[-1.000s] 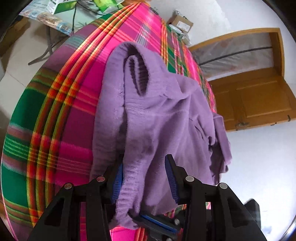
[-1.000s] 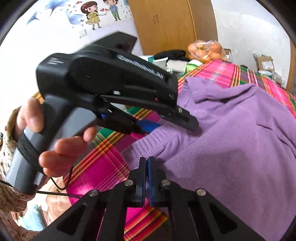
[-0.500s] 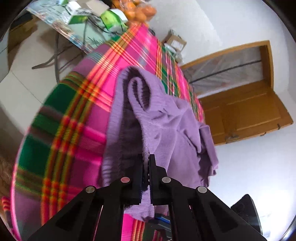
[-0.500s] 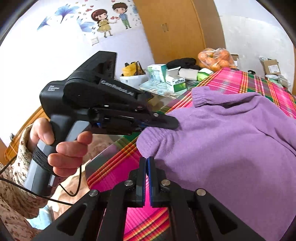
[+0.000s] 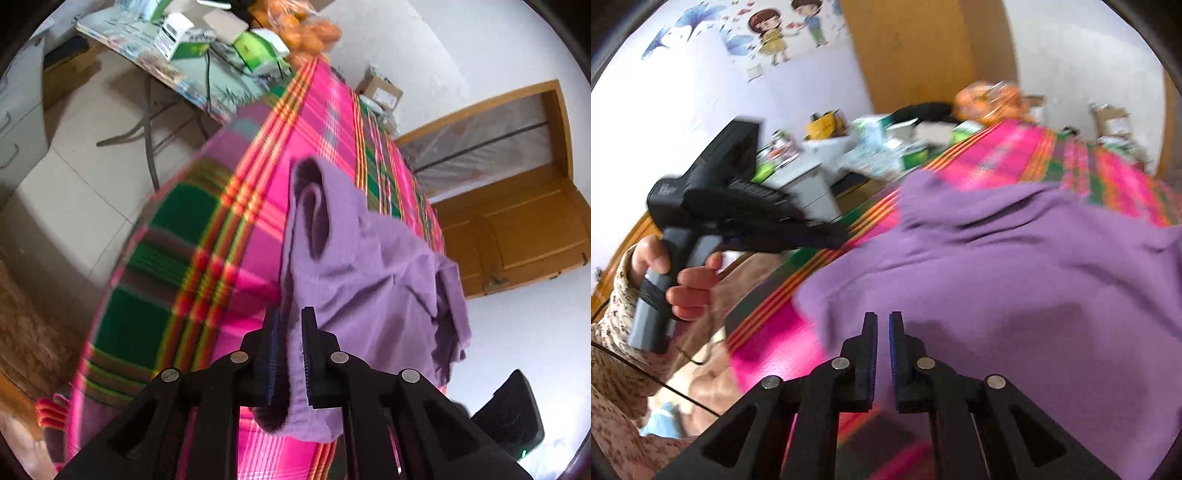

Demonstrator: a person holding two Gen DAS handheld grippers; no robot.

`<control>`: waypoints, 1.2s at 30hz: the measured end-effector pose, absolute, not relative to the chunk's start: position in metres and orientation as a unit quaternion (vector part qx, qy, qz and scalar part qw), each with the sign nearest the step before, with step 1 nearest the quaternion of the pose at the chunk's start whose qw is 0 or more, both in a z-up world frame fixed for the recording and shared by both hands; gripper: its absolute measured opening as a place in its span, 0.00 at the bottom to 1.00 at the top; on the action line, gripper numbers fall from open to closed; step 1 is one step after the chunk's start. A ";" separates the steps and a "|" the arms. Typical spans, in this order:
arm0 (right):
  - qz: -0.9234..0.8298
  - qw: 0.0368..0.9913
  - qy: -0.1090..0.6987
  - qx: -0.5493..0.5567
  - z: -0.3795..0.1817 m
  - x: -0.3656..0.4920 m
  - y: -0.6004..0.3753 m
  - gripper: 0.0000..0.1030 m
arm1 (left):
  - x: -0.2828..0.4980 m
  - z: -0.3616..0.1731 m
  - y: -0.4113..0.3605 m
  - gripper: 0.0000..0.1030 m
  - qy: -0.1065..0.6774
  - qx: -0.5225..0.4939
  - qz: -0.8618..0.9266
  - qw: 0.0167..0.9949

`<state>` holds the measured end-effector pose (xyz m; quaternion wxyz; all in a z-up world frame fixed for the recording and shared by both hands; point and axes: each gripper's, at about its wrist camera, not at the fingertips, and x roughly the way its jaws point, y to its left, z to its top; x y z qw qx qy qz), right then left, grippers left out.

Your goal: Fold clothes

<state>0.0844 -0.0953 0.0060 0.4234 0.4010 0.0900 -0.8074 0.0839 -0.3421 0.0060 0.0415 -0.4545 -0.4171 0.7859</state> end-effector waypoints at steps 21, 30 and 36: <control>-0.842 0.239 -0.105 0.471 0.018 -0.114 0.054 0.39 | 0.010 0.002 -0.342 0.46 -0.514 -0.464 0.721 0.040; -0.838 0.227 -0.129 0.478 0.008 -0.148 0.044 0.04 | -0.012 -0.005 -0.344 0.45 -0.526 -0.479 0.702 0.021; -0.847 0.240 -0.169 0.442 0.033 -0.156 0.053 0.02 | -0.017 -0.005 -0.352 0.28 -0.540 -0.471 0.698 0.016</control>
